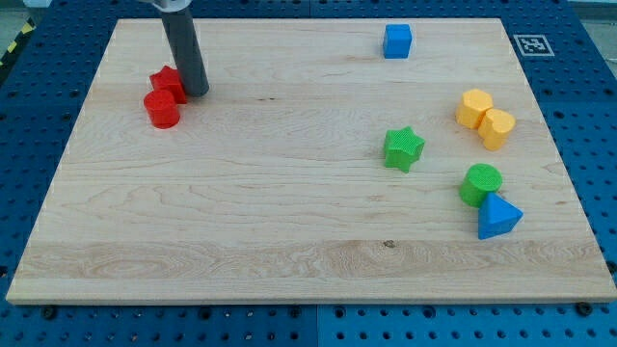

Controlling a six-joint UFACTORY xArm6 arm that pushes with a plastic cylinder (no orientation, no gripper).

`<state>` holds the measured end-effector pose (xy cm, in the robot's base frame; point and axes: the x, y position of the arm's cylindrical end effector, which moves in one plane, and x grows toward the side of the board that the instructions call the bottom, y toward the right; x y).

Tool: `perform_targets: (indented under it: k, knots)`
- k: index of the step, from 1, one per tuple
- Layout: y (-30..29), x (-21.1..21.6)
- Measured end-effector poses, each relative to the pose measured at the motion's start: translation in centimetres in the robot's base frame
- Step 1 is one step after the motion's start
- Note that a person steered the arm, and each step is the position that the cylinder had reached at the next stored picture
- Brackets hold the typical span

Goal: Point at the blue triangle

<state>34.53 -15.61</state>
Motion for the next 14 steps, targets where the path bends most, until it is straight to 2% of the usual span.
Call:
perform_targets:
  k: [1,2,4,5,14]
  knots:
    - [0.0,0.0]
    - [2.3,0.0]
    - [11.3,0.0]
    - [13.7,0.5]
    - [13.7,0.9]
